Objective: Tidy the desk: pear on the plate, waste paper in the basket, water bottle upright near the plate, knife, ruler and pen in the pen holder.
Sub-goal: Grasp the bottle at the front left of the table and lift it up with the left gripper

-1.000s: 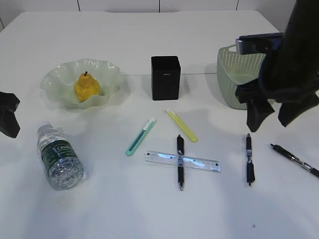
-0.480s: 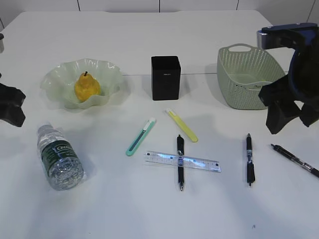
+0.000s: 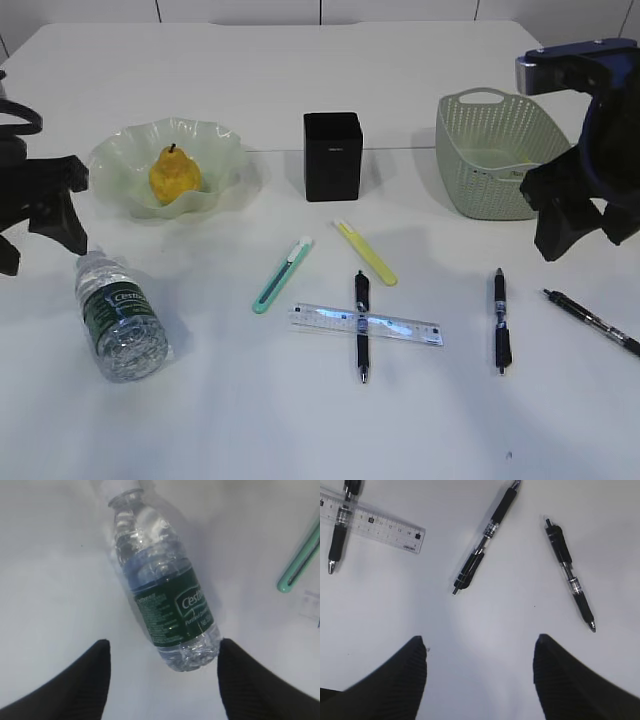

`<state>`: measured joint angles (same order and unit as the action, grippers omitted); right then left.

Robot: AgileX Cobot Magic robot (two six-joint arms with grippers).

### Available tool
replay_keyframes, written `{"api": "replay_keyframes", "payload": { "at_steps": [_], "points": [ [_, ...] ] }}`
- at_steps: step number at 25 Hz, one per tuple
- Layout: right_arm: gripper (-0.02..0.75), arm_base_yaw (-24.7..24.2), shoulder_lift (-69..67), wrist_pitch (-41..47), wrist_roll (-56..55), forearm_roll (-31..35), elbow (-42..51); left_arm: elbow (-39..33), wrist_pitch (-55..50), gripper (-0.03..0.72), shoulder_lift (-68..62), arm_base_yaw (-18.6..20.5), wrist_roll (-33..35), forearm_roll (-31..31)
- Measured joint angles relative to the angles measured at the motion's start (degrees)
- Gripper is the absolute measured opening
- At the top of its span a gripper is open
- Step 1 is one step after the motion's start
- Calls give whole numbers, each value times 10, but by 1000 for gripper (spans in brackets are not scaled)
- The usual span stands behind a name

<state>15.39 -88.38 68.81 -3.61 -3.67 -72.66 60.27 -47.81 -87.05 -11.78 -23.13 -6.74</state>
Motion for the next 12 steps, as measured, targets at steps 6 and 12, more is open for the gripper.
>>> {"api": "replay_keyframes", "payload": {
  "at_steps": [6, 12],
  "points": [
    [494, 0, 0, 0, 0, -1, 0, 0, 17, 486, 0, -104, -320, 198],
    [494, 0, 0, 0, 0, -1, 0, 0, 34, 604, -22, -112, -422, 249]
  ]
}}
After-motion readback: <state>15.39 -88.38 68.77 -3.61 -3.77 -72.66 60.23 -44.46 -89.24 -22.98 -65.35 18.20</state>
